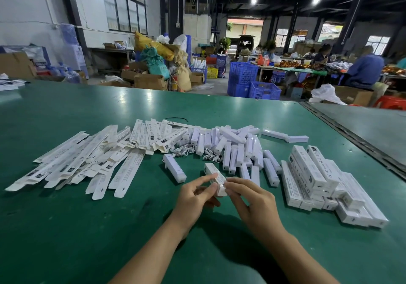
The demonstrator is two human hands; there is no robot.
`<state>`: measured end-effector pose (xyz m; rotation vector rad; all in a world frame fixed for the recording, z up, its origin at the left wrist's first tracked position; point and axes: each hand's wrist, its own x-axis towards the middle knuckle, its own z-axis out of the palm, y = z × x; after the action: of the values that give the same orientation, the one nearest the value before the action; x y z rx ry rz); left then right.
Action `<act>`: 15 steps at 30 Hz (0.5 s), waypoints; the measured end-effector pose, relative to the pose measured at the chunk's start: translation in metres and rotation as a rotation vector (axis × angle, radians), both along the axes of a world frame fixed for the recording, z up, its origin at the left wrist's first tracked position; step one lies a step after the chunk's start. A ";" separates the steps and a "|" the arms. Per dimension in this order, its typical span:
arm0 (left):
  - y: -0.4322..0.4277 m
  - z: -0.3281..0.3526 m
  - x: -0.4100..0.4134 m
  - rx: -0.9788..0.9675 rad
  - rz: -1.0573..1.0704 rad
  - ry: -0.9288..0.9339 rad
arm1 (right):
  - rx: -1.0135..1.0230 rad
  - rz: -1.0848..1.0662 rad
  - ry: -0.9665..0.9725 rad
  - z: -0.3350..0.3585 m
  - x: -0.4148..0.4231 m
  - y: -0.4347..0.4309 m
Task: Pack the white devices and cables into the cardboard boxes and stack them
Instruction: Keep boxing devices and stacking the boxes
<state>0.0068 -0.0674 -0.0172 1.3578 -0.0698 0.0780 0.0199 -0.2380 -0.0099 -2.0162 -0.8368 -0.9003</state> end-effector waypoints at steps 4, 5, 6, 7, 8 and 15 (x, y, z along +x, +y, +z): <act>0.001 0.000 -0.002 0.073 -0.044 -0.053 | 0.058 0.029 0.048 0.002 -0.001 -0.001; 0.002 0.000 -0.003 0.103 -0.053 -0.067 | 0.068 0.039 0.066 0.002 -0.001 -0.002; 0.002 -0.001 -0.002 0.126 -0.056 -0.076 | 0.077 0.048 0.094 0.002 -0.001 -0.002; 0.002 -0.002 -0.002 0.143 -0.054 -0.080 | 0.087 0.057 0.131 0.003 -0.001 -0.003; 0.002 -0.002 -0.002 0.152 -0.049 -0.081 | 0.098 0.064 0.174 0.003 -0.001 -0.004; 0.001 -0.007 0.002 0.175 -0.019 -0.097 | 0.188 0.076 0.380 0.001 -0.001 -0.004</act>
<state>0.0087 -0.0667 -0.0247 1.5272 -0.1740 0.1240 0.0189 -0.2421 -0.0086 -1.8937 -0.5884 -0.5078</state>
